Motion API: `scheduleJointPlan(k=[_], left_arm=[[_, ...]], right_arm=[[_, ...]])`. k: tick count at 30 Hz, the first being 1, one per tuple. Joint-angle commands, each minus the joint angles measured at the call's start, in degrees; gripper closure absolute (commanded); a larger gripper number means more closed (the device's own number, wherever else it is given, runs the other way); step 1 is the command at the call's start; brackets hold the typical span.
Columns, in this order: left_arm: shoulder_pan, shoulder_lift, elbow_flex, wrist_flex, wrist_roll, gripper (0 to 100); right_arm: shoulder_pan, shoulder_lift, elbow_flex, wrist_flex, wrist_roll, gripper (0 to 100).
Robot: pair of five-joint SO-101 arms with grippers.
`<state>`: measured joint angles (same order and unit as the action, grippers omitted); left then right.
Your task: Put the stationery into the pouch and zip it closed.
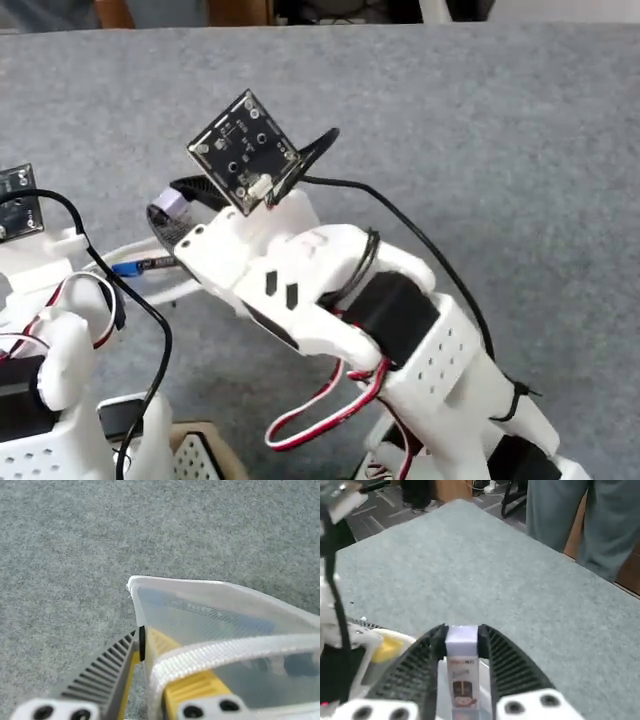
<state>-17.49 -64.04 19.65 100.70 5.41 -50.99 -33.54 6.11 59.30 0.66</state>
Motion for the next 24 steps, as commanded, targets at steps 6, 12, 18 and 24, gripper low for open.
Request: scheduleJointPlan(k=[6, 12, 18, 24], left_arm=[[0.6, -0.5, -0.7, -0.5, 0.1, 97], [0.6, -0.5, -0.7, -0.5, 0.1, 97], [0.6, -0.5, -0.7, -0.5, 0.1, 97], [0.6, -0.5, -0.7, -0.5, 0.1, 97]], right_arm=[[1.1, -1.7, 2.2, -4.1, -0.4, 98.6], [1.2, -2.2, 6.5, -5.3, -0.4, 98.6], [1.2, -6.3, 10.1, -5.3, -0.2, 98.6], [0.8, -7.6, 11.1, -10.3, 3.7, 98.6]])
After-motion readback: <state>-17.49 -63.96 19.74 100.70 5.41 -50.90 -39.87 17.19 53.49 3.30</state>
